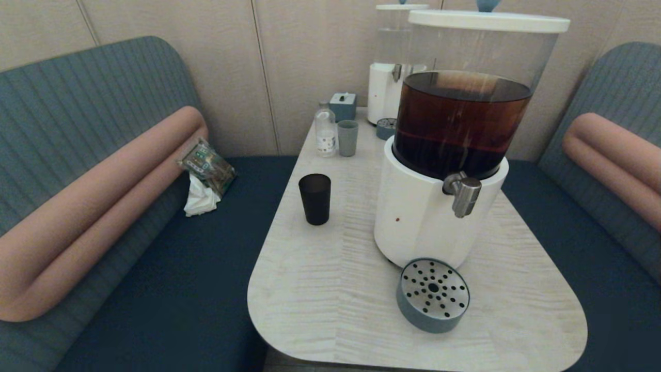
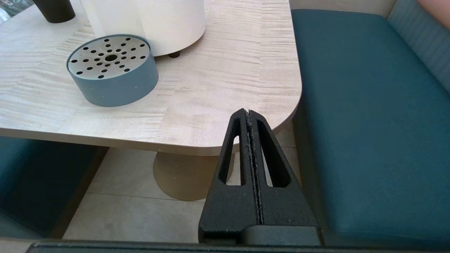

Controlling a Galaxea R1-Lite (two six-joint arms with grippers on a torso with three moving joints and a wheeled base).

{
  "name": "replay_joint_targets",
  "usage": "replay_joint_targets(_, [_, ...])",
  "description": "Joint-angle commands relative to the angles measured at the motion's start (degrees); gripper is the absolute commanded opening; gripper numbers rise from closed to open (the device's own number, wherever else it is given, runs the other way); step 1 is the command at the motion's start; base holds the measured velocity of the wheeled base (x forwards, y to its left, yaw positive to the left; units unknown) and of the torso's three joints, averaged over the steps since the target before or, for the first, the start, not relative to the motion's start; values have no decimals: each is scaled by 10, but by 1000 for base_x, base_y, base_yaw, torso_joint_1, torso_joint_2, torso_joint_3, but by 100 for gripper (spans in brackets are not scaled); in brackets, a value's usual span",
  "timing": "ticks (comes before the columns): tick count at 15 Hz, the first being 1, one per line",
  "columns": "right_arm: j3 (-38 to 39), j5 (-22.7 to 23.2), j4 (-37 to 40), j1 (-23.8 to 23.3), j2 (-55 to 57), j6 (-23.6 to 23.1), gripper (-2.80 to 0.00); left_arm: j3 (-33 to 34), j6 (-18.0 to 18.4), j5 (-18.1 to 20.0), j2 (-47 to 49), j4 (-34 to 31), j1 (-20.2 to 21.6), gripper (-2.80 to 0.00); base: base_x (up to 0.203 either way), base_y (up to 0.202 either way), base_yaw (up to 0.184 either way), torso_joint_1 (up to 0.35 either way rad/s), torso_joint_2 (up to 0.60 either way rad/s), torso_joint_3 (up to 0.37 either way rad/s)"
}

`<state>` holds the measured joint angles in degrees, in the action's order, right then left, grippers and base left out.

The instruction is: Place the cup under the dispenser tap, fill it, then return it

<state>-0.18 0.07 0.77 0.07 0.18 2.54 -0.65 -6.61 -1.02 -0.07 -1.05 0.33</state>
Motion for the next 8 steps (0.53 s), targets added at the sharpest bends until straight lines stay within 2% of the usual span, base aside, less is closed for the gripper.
replay_joint_targets(1, [0, 0, 0, 0, 0, 0, -280, -12, 1, -3, 2, -16, 0, -280, 0, 0, 0, 0, 0, 0])
replay_joint_targets(5, [0, 0, 0, 0, 0, 0, -280, -10, 41, -10, 1, -32, 0, -280, 0, 0, 0, 0, 0, 0])
replay_joint_targets(8, [0, 0, 0, 0, 0, 0, -280, -15, 53, -6, 2, -51, -1, -280, 0, 0, 0, 0, 0, 0])
